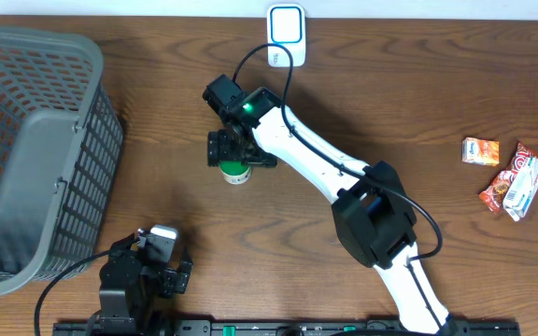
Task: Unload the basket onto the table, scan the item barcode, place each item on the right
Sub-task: 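Move the right gripper to the green-lidded jar and grasp it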
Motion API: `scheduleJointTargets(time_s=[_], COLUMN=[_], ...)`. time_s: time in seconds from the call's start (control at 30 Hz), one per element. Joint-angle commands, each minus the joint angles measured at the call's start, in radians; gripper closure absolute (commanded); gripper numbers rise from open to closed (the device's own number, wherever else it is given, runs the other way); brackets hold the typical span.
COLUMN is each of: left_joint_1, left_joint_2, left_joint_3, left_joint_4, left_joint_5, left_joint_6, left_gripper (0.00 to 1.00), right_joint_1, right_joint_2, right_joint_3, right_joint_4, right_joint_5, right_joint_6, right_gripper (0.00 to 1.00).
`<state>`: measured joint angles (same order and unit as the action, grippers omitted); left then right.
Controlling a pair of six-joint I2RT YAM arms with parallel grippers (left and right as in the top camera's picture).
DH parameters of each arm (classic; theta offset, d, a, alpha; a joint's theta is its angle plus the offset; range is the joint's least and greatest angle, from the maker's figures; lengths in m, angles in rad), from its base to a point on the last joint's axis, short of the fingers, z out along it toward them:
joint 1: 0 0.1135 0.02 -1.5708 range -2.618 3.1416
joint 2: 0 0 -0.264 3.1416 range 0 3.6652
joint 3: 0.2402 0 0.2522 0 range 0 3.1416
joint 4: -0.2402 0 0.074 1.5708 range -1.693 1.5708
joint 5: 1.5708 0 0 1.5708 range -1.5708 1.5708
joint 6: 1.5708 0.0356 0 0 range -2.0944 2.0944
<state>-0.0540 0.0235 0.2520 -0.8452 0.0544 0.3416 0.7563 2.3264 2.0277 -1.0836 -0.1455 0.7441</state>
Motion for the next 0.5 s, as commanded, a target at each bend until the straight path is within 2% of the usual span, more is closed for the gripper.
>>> scheduleJointTargets(time_s=[0.0,0.1,0.27,0.47], left_joint_1=[0.004,0.004,0.004,0.004], left_joint_2=[-0.005,-0.005,-0.005,-0.005], left_joint_3=[-0.017,-0.017,-0.017,-0.017], left_joint_4=[-0.044,-0.044,-0.044,-0.044], left_joint_5=[0.006,0.006,0.006,0.006], left_joint_6=[0.002,0.002,0.002,0.002], left_gripper=[0.02,0.02,0.01,0.02], right_joint_1=[0.008,0.008,0.009,0.009], right_joint_2=[0.011,0.015,0.016,0.045], right_joint_3=[0.01,0.009,0.008,0.005], right_joint_4=[-0.017,-0.036,-0.054,-0.076], right_joint_5=[-0.026,-0.029,-0.028,-0.026], right_joint_6=[-0.045,-0.061,-0.104,-0.187], right_gripper=[0.11,0.12,0.08,0.12])
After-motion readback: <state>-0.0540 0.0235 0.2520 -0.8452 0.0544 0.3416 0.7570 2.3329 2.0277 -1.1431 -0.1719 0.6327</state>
